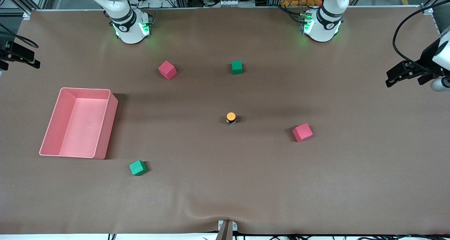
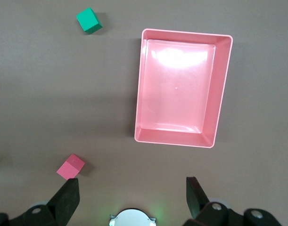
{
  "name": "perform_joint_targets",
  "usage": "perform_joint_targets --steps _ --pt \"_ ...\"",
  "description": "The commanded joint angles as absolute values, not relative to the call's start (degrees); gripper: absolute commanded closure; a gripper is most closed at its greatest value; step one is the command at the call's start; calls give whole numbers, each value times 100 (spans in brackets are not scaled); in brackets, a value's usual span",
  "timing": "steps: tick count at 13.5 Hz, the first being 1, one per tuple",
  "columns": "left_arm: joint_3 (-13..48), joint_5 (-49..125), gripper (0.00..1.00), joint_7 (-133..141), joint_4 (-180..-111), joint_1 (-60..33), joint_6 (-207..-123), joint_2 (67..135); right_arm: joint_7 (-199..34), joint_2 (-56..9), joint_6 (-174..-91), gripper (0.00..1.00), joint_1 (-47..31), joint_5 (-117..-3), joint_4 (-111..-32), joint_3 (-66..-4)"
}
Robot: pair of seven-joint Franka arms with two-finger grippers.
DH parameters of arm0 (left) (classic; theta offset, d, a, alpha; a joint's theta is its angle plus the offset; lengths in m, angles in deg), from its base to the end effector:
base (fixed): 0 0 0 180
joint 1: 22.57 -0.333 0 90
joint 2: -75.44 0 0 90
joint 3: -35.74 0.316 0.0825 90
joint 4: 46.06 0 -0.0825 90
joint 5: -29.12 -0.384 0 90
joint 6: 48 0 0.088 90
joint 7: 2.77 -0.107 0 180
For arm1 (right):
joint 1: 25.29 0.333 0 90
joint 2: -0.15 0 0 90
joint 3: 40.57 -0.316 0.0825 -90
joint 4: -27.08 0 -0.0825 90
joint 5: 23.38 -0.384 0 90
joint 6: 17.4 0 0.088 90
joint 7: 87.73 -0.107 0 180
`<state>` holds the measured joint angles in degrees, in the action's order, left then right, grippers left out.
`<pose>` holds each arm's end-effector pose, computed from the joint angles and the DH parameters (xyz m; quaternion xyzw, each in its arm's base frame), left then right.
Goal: Place and upright button with both arms
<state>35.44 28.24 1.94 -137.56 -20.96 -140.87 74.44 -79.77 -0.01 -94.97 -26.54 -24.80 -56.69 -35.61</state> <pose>0.5538 -0.0169 0.6263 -0.9995 -0.0242 -0.0211 0.0065 0.5293 -0.0544 0.6554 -0.9982 -0.0172 0.0535 0.0189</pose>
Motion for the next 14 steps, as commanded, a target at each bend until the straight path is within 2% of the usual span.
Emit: perform_joint_targets --steps 1,14 --pt "3618 2982 0 -66 -13448 -2108 -13915 7421 -7903 59 -9466 0 -2723 -2417 -5659 -3591" --pt "3609 2973 0 4 -13395 -2081 -13730 7465 -7965 59 -9545 0 -2740 -2470 -5615 -3582"
